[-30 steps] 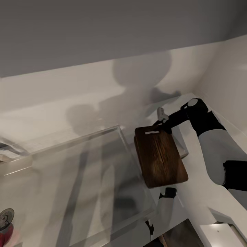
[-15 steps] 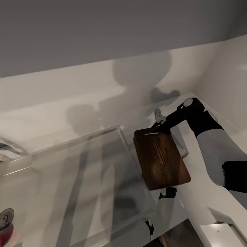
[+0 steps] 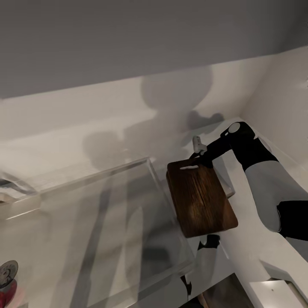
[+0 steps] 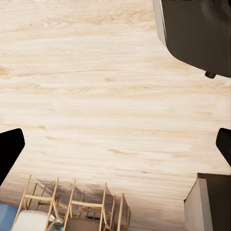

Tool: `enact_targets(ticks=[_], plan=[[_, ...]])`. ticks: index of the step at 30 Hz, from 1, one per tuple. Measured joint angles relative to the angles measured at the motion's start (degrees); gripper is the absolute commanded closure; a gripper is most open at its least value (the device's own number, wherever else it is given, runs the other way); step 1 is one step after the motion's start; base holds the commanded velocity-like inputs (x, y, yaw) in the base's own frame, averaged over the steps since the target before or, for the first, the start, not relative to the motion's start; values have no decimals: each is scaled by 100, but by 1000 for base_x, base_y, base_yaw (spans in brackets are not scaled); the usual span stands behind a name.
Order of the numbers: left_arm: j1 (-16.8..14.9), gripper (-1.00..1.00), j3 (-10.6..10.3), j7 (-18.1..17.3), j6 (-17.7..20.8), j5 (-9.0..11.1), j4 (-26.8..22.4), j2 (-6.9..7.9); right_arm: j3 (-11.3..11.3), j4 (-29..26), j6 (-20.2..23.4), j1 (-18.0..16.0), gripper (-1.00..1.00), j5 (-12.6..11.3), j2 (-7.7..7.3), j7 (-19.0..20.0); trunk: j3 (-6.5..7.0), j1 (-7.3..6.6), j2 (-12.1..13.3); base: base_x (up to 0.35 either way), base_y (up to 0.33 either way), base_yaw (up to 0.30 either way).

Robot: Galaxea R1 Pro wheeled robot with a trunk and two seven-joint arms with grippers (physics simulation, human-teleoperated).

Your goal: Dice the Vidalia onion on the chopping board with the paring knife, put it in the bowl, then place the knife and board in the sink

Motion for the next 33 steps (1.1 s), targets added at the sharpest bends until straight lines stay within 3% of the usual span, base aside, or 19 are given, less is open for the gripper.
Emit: enact_targets(ticks=[33], plan=[[0,-100,0,0,0,0,2,-6,8,0,36,0,100,0,0,-1,297,0,0,0,0,0]])
